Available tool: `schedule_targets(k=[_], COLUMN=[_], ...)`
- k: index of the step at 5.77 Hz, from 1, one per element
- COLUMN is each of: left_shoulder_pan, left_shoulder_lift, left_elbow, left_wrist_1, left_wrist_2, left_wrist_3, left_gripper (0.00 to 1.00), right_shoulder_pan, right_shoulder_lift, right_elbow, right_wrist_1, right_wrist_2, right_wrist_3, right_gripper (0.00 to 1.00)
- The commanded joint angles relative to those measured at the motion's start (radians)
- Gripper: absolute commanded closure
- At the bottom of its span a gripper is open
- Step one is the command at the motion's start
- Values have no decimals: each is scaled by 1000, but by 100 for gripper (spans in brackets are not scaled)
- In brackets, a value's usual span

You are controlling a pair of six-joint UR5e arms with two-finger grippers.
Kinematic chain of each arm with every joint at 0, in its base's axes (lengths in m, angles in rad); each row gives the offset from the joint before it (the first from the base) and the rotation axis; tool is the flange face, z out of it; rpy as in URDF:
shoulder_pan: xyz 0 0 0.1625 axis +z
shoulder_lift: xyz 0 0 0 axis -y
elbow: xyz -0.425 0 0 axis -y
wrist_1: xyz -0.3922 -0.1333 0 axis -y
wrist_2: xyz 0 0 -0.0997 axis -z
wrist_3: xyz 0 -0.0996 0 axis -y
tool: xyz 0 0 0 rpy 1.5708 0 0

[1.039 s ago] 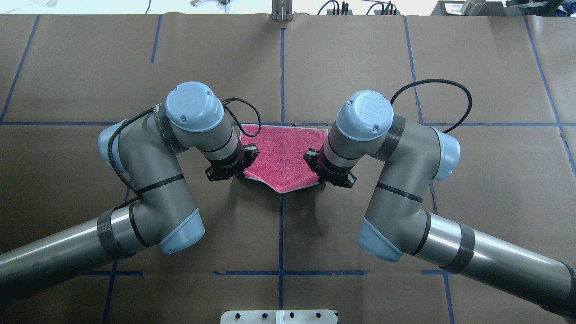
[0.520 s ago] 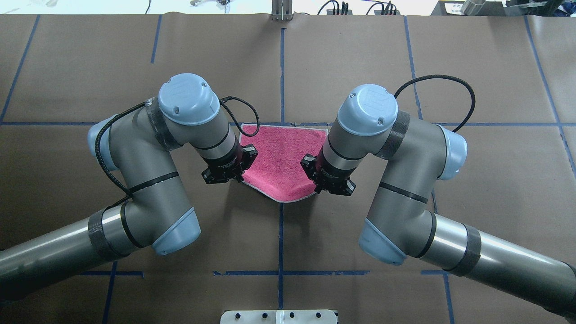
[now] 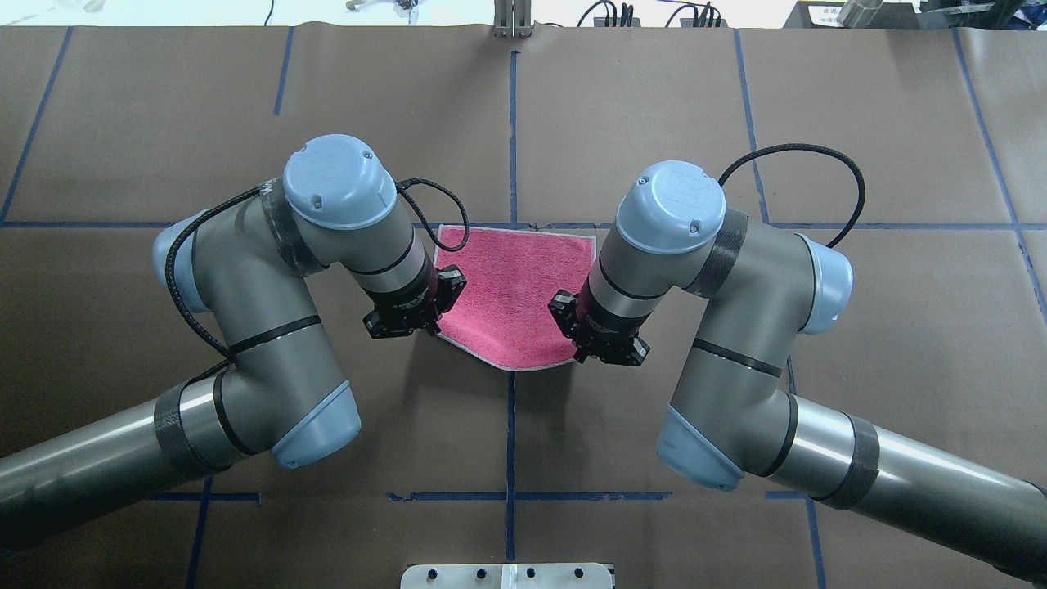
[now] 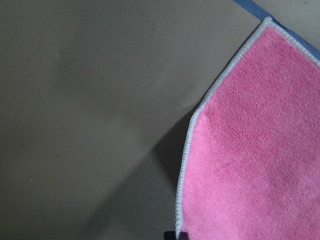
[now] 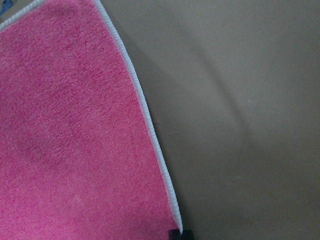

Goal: Fold towel twice with both arms
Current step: 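Lift the near towel edge with both grippers and carry it away from the robot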

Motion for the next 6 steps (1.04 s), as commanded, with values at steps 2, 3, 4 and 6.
schedule_targets(k=[2,3,4,6], left_shoulder_pan=[7,9,10,-10], left_shoulder_lift=[3,2,-1,-7], left_elbow=[-40,-38,-25,-17], left_wrist_1=[32,31,23,12], left_wrist_2=[-1,-1,0,5], left_wrist_3=[-36,-36,-36,-34], left_gripper=[100,100,100,100], right_shoulder_pan=[-11,-13,-4,56], right_shoulder_lift=[-11,-11,-8,-3], right_elbow=[22,24,19,3], right_wrist_1=[0,0,0,5], right_wrist_2=[2,2,2,2], right_wrist_3=[41,41,38,29], right_gripper=[100,100,100,99])
